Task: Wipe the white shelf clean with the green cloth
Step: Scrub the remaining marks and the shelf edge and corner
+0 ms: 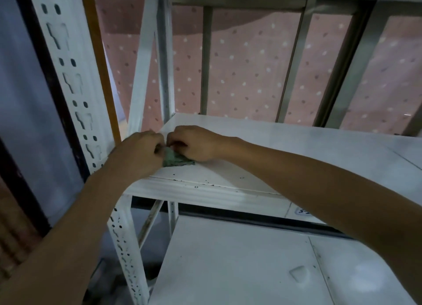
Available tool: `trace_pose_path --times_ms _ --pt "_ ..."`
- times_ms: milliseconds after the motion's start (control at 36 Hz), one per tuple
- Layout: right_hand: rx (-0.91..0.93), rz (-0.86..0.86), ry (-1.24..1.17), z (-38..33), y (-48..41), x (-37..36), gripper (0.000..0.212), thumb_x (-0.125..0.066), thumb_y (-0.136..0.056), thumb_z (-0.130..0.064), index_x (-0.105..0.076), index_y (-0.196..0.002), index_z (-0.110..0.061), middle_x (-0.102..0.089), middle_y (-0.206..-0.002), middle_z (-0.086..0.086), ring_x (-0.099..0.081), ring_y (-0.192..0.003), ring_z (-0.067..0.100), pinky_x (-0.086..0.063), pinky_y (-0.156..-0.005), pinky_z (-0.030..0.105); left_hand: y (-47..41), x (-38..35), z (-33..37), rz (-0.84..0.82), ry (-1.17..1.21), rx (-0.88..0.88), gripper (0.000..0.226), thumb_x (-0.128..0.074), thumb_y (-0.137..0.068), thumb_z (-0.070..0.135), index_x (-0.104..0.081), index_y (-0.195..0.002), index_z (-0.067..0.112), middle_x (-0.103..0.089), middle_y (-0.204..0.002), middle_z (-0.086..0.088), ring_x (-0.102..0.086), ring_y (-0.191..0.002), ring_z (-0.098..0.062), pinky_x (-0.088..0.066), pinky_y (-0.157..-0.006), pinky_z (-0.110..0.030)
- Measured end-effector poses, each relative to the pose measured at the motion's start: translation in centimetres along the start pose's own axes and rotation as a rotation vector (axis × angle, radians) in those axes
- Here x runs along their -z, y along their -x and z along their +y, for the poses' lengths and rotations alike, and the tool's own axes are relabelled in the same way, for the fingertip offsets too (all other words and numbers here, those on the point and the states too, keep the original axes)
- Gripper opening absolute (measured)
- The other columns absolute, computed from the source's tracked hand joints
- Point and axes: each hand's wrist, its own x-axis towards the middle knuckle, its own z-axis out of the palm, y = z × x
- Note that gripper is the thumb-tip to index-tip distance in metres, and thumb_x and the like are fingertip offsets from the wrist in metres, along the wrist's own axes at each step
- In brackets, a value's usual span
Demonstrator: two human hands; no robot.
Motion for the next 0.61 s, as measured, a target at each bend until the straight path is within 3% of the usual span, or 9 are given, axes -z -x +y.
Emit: trace_pose_path --times_ms 83,167,250,306,389,444,500,556,611 --pt "0.060 0.009 -0.072 -0.9 0.3 0.0 0.032 -0.052 -0.093 -0.003 -0.067 -0.120 -0.013 -0.065 -0.112 0.004 -0.059 -0.101 0.021 -0.047 -0.091 0.034 0.6 0.9 0.2 0.005 -0.064 0.023 0.023 -0.069 -0.092 0.023 -0.060 -0.071 0.020 -0.059 -0.078 0.000 -0.056 -0.073 -0.023 -0.040 -0.063 -0.033" --pt "0.113 0.015 -0.141 -2.1 0.6 -0.2 0.038 -0.052 -0.089 0.002 -0.070 -0.118 -0.015 -0.070 -0.118 0.003 -0.063 -0.105 0.019 -0.049 -0.095 0.032 2.0 1.5 0.1 0.009 -0.052 0.018 0.022 -0.074 -0.090 0.021 -0.063 -0.071 0.021 -0.058 -0.079 0.002 -0.055 -0.074 -0.022 -0.040 -0.068 -0.035" --pt "0.140 0.069 -0.177 -2.6 1.0 -0.1 0.035 -0.055 -0.089 0.003 -0.073 -0.115 -0.014 -0.073 -0.112 -0.001 -0.063 -0.095 0.009 -0.046 -0.086 0.013 3.7 1.5 0.1 0.059 -0.009 0.019 0.006 -0.075 -0.094 0.019 -0.074 -0.088 0.017 -0.061 -0.077 0.003 -0.055 -0.072 -0.023 -0.036 -0.067 -0.033" --pt "0.140 0.095 -0.201 -2.5 1.6 -0.1 0.035 -0.057 -0.089 0.003 -0.075 -0.114 -0.014 -0.075 -0.107 -0.003 -0.063 -0.089 0.005 -0.048 -0.084 0.014 4.9 0.9 0.1 0.135 0.029 0.000 0.003 -0.077 -0.093 0.014 -0.081 -0.093 0.014 -0.067 -0.071 -0.003 -0.054 -0.067 -0.025 -0.034 -0.065 -0.032" --pt "0.116 0.091 -0.234 -2.2 2.7 -0.1 0.039 -0.056 -0.087 0.007 -0.077 -0.111 -0.015 -0.073 -0.090 -0.014 -0.060 -0.071 -0.011 -0.044 -0.073 0.007 6.1 -0.2 0.1 0.258 0.052 -0.065 0.010 -0.079 -0.091 0.011 -0.084 -0.083 0.013 -0.072 -0.063 -0.011 -0.056 -0.057 -0.033 -0.041 -0.064 -0.034" --pt "0.107 0.091 -0.245 -1.8 3.5 -0.1 0.041 -0.056 -0.086 0.008 -0.077 -0.111 -0.016 -0.075 -0.090 -0.011 -0.057 -0.065 -0.017 -0.041 -0.069 0.002 6.5 -0.7 0.7 0.302 0.059 -0.121 0.017 -0.073 -0.090 0.020 -0.083 -0.077 0.014 -0.070 -0.059 -0.008 -0.060 -0.052 -0.033 -0.051 -0.058 -0.037" --pt "0.097 0.086 -0.244 -1.2 4.4 0.0 0.043 -0.056 -0.085 0.008 -0.077 -0.111 -0.020 -0.077 -0.099 -0.006 -0.063 -0.072 -0.011 -0.048 -0.072 0.008 6.9 -0.9 1.8 0.345 0.077 -0.193 0.018 -0.069 -0.082 0.023 -0.083 -0.075 0.014 -0.069 -0.056 -0.004 -0.059 -0.046 -0.028 -0.051 -0.050 -0.032" --pt "0.095 0.074 -0.242 -0.6 5.5 0.0 0.045 -0.056 -0.084 0.007 -0.076 -0.110 -0.023 -0.076 -0.105 -0.006 -0.070 -0.087 0.004 -0.054 -0.085 0.024 7.2 -1.6 2.9 0.378 0.075 -0.232 0.017 -0.070 -0.081 0.022 -0.083 -0.073 0.014 -0.068 -0.053 -0.003 -0.056 -0.042 -0.023 -0.043 -0.048 -0.021" --pt "0.090 0.073 -0.252 0.2 6.8 0.1 0.045 -0.057 -0.083 0.007 -0.076 -0.110 -0.023 -0.075 -0.109 -0.007 -0.071 -0.097 0.010 -0.054 -0.091 0.031 7.2 -2.3 3.9 0.376 0.082 -0.237 0.028 -0.065 -0.086 0.031 -0.085 -0.076 0.014 -0.071 -0.056 -0.004 -0.060 -0.045 -0.024 -0.049 -0.049 -0.024"
